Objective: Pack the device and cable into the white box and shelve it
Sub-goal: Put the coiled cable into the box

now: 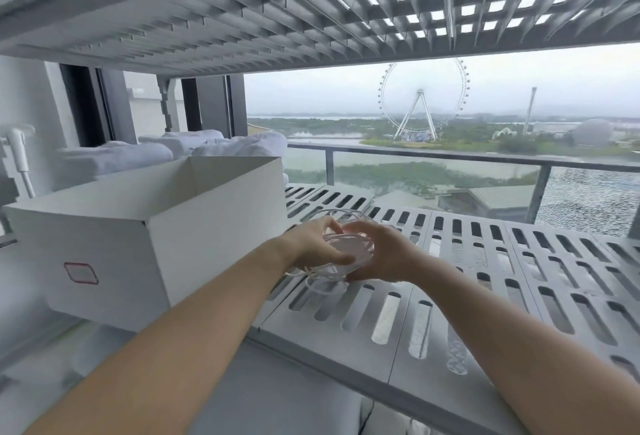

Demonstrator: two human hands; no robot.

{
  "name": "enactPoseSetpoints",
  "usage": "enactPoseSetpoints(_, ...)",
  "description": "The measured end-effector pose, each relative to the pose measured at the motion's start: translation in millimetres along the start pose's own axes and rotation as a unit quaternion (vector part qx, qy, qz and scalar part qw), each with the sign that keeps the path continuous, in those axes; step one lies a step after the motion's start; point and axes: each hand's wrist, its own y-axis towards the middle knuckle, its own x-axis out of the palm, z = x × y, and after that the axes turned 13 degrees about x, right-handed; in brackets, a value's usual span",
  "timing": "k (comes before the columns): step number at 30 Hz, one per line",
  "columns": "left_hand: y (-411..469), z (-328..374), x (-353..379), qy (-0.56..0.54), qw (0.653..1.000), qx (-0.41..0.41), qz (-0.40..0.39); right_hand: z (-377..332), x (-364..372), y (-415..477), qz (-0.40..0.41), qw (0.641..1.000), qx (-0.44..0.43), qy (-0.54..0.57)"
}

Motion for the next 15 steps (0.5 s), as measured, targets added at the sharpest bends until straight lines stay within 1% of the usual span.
enactPoseSetpoints(3, 1, -3, 2, -0.02, 0.999, -0.045, -0.013, 4, -3, -3, 0.043, 0.998, -0.005, -0.04)
enactPoseSetpoints(5, 0, -4, 2, -0.013, 0.996, -0.079, -0.034, 4, -4, -5, 0.08, 0.994, -0.006, -0.072)
enactPoseSetpoints(7, 1, -3, 4, -0.014, 0.994, -0.097, -0.043, 5, -3, -6, 0.1, 0.991, 0.009, -0.093)
enactPoseSetpoints(9, 3, 0, 7, -0.017, 0.994, -0.103, -0.03, 8, -2, -5, 0.086, 0.99, 0.052, -0.103)
enactPoseSetpoints(11, 5, 5, 12, -0.026, 0.995, -0.095, -0.023, 13, -1, -5, 0.045, 0.991, 0.093, -0.082)
enactPoseSetpoints(13, 3, 10, 15, -0.047, 0.996, -0.08, -0.015, 19, -2, -6, 0.018, 0.994, 0.097, -0.055)
enactPoseSetpoints(15, -1, 13, 18, -0.081, 0.994, -0.068, 0.002, 21, -3, -9, 0.017, 0.995, 0.088, -0.042)
